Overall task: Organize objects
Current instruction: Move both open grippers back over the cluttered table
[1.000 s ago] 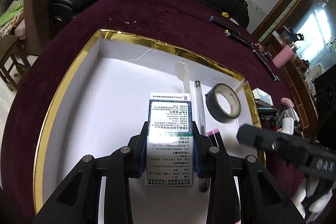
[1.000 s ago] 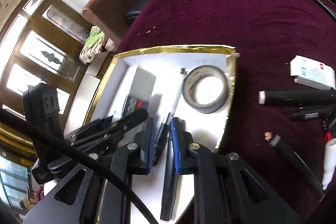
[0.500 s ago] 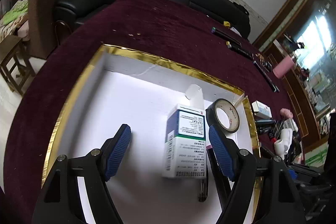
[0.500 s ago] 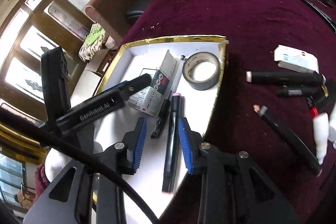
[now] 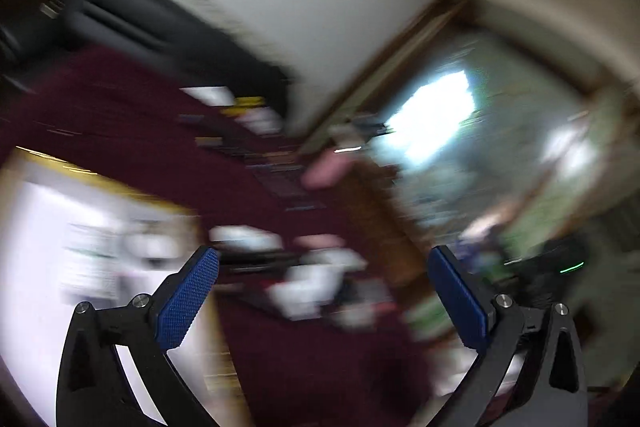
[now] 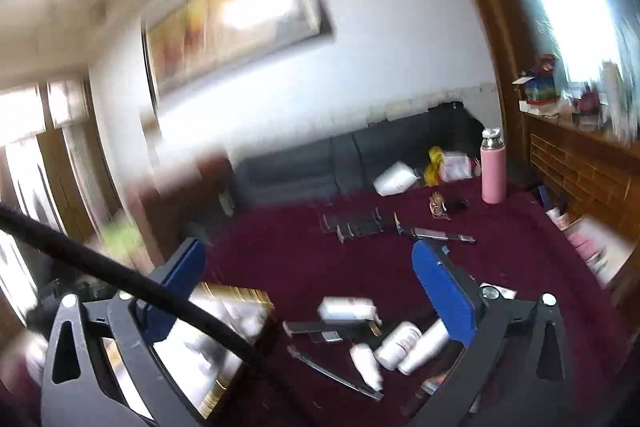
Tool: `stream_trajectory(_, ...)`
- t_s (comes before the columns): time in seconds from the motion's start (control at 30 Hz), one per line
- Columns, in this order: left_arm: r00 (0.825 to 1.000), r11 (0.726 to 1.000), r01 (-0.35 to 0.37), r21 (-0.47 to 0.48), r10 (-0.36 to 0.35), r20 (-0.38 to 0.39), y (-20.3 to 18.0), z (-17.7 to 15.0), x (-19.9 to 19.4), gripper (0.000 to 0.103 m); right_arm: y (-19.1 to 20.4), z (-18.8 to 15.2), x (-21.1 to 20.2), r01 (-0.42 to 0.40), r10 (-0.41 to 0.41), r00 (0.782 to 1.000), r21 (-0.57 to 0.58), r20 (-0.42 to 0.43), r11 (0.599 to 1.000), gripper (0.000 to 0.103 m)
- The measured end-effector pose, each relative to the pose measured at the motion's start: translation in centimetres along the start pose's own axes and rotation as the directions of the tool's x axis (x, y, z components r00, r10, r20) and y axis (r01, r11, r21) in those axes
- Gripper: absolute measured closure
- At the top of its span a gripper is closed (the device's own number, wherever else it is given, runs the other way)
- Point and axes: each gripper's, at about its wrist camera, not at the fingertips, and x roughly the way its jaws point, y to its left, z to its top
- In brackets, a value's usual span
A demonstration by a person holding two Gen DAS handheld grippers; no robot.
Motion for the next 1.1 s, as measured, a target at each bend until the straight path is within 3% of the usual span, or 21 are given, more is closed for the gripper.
stream_trajectory(0.03, 0.998, 0.998, 0.057, -0.009, -0.057, -0.007, -0.7, -0.3, 1.1, 0.001, -1.5, 0.0, 1.0, -0.030, 0.036, 0.994, 0.060, -0.104, 0.998, 0.000)
stream_trajectory(0.1, 0.992, 0.995, 0.099, -0.019, -0.100, -0.080, -1.7, -1.2, 4.5, 0.001, -5.1, -1.1, 4.1, -0.027, 0.088, 0.942, 0.188, -0.324, 0.982, 0.002)
stream_trajectory(0.17, 0.981, 0.999, 0.038, -0.024, -0.041, -0.192, -2.0, -2.5, 8.0, 0.002, -7.9, -2.9, 4.8, 0.053, 0.035, 0.926, 0.221, -0.376, 0.974, 0.005)
stream_trajectory(0.23, 0.954, 0.997, -0.068, -0.022, 0.059, -0.295, -1.6, -4.1, 11.2, 0.002, -9.3, -4.2, 4.6, 0.113, -0.028, 0.923, 0.201, -0.384, 0.973, 0.005)
stream_trajectory(0.33, 0.878, 0.958, -0.287, 0.024, 0.273, -0.393, -0.1, -6.2, 14.9, 0.002, -11.7, -5.5, 4.0, 0.154, -0.059, 0.918, 0.215, -0.391, 0.964, 0.005)
stream_trajectory(0.4, 0.827, 0.904, -0.421, 0.071, 0.415, -0.380, 0.8, -6.6, 16.3, 0.002, -13.1, -6.1, 3.6, 0.186, -0.095, 0.917, 0.202, -0.388, 0.962, 0.005)
stream_trajectory(0.5, 0.768, 0.833, -0.543, 0.106, 0.544, -0.338, 2.1, -6.8, 16.9, 0.002, -14.6, -6.5, 3.4, 0.217, -0.134, 0.914, 0.182, -0.384, 0.959, 0.005)
stream_trajectory(0.67, 0.658, 0.716, -0.664, 0.215, 0.696, -0.287, 2.9, -7.7, 19.4, 0.002, -16.2, -7.5, 3.3, 0.214, -0.118, 0.916, 0.219, -0.382, 0.952, 0.005)
stream_trajectory(0.87, 0.531, 0.580, -0.701, 0.415, 0.813, -0.238, 3.1, -9.5, 23.2, 0.003, -17.0, -8.1, 3.6, 0.205, -0.105, 0.920, 0.236, -0.377, 0.950, 0.005)
stream_trajectory(0.93, 0.513, 0.570, -0.686, 0.453, 0.820, -0.255, 3.1, -10.1, 23.9, 0.005, -17.0, -8.3, 3.6, 0.203, -0.102, 0.920, 0.236, -0.378, 0.950, 0.005)
stream_trajectory(1.1, 0.527, 0.603, -0.647, 0.467, 0.796, -0.297, 2.8, -10.6, 22.3, 0.010, -17.4, -8.6, 3.8, 0.196, -0.088, 0.918, 0.248, -0.386, 0.949, 0.005)
